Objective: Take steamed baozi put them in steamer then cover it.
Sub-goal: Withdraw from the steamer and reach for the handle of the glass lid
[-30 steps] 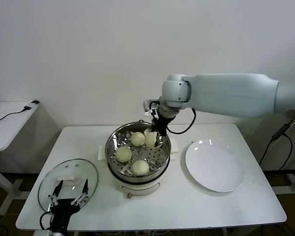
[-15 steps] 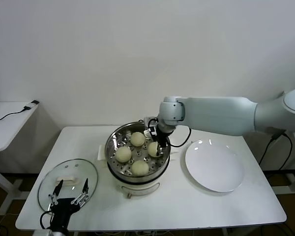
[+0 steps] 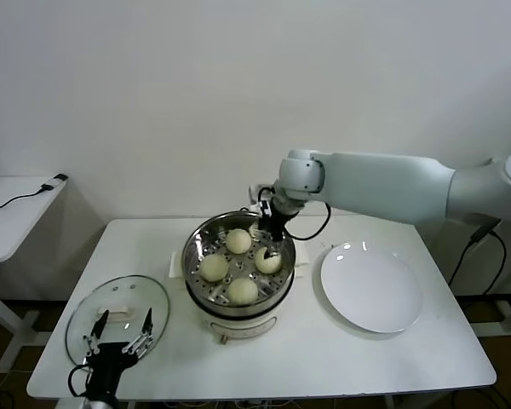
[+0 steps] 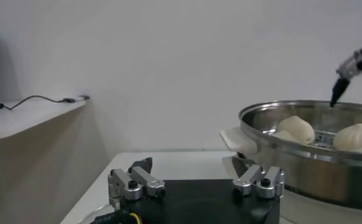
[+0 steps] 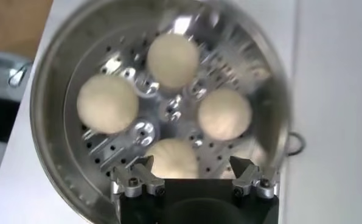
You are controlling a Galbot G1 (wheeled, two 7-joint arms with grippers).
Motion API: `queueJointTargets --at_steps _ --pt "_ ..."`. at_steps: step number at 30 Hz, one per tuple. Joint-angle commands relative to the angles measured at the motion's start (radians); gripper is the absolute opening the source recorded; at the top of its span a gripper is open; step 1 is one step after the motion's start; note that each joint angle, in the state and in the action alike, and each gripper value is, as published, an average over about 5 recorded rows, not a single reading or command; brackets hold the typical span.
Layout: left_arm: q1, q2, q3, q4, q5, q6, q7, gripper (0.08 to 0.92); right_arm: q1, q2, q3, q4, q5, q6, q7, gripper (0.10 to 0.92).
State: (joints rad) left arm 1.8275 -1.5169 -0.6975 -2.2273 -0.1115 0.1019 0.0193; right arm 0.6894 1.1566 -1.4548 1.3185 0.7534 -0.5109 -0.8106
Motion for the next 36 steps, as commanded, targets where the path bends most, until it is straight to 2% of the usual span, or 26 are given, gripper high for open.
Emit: queueJointTargets --at_steps 1,6,9,16,20,24,27,36 --pt "0.001 0.005 -0.001 0.0 0.0 -0.018 0.0 0.823 -0.088 -0.163 0.366 0.009 0.18 0.014 0.256 0.823" --pt "-0.004 0.016 -0.005 0.001 0.005 -0.035 -0.001 0.823 -0.314 -0.269 0.701 0.033 0.192 0.023 0.621 0.823" --pt "-0.019 0.02 -0.007 0.003 0.011 -0.029 0.004 0.823 -0.442 -0.344 0.839 0.075 0.217 0.068 0.746 0.823" --pt "-0.038 0.035 -0.012 0.018 0.022 -0.028 0.006 0.823 -0.888 -0.591 1.175 0.286 0.145 0.201 0.802 0.823" --pt "-0.036 0.044 -0.011 0.022 0.021 -0.036 0.005 0.823 -1.238 -0.668 1.403 0.366 0.091 0.303 0.833 0.823" --pt "-0.04 0.056 -0.007 0.037 0.027 -0.051 0.0 0.823 -1.607 -0.624 1.71 0.407 0.028 0.368 0.83 0.823" --pt "-0.05 0.058 -0.008 0.056 0.042 -0.062 -0.01 0.823 -1.829 -0.535 1.895 0.422 -0.035 0.407 0.809 0.823" --pt "-0.074 0.06 -0.005 0.094 0.089 -0.088 -0.045 0.823 -2.175 -0.226 2.083 0.44 -0.187 0.577 0.749 0.823"
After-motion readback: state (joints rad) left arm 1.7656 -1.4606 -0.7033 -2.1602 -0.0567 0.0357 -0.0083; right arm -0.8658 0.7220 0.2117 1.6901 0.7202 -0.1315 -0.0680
